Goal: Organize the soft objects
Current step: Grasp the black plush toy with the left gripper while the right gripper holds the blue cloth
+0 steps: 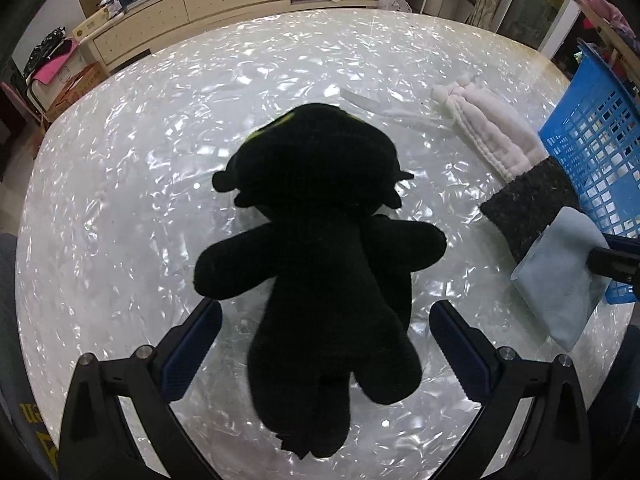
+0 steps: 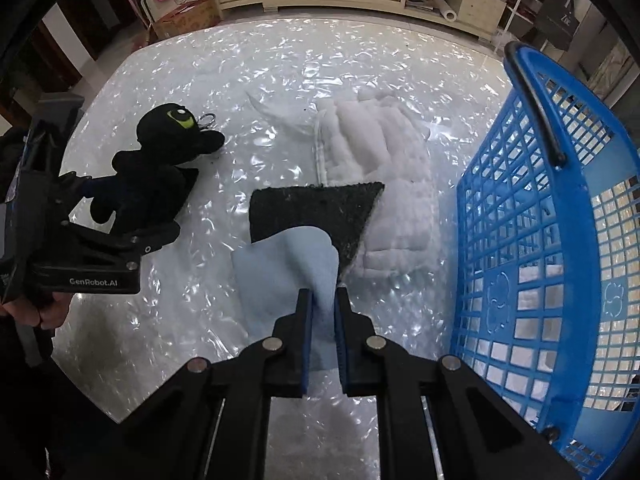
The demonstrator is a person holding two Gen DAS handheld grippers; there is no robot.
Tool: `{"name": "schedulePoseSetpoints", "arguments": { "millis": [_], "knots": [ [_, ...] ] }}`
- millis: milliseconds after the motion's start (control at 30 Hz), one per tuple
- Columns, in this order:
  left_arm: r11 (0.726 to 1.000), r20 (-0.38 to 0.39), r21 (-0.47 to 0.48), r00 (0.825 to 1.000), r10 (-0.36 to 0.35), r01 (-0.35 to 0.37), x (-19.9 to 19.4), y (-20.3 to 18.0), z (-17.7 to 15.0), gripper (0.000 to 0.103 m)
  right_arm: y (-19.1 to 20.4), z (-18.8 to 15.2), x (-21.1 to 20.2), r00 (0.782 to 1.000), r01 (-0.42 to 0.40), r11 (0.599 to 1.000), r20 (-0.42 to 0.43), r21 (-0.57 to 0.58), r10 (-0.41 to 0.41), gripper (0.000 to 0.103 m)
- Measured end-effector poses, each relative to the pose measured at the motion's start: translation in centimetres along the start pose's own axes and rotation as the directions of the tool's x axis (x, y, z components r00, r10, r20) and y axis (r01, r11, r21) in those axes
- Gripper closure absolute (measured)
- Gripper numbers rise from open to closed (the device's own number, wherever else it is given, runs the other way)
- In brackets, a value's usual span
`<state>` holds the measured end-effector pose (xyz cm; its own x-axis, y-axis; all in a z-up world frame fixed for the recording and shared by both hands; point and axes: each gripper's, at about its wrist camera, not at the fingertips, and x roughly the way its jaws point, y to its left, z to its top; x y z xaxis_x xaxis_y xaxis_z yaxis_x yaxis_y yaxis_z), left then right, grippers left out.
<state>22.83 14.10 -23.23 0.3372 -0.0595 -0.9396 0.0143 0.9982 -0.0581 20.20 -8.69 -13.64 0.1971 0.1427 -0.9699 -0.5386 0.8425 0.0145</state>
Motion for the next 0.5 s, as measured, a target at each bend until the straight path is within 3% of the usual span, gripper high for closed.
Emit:
{"name": "schedulePoseSetpoints", "arguments": {
  "millis": [100,200,267,500],
  "knots": [
    [1.000,0.005,-0.005,1.000,-0.010,0.010,-0.2,0.2,-0.1,0.003,0.2,-0.3,-0.4,1.000,0.030,1.000,-0.002,-0.005,-0.030,0.093],
    [1.000,0.028,-0.002,0.999,-0.029,0.029,-1.0,0.5,-0.6,0.022,0.2,-0.7,-0.6,0.999,0.049,0.999,-0.005,0.002,-0.049,0.093],
    [0.999,0.035,0.000,0.999,-0.038,0.038,-1.4,0.6,-0.7,0.047,0.4,-1.0,-0.5,0.999,0.047,0.999,-0.014,-0.001,-0.047,0.093],
    [0.996,0.040,0.002,0.995,-0.088,0.088,-2.2,1.6,-0.9,0.055,0.7,-1.7,-0.6,0.994,0.100,0.995,-0.036,0.002,-0.100,0.093]
  ]
}}
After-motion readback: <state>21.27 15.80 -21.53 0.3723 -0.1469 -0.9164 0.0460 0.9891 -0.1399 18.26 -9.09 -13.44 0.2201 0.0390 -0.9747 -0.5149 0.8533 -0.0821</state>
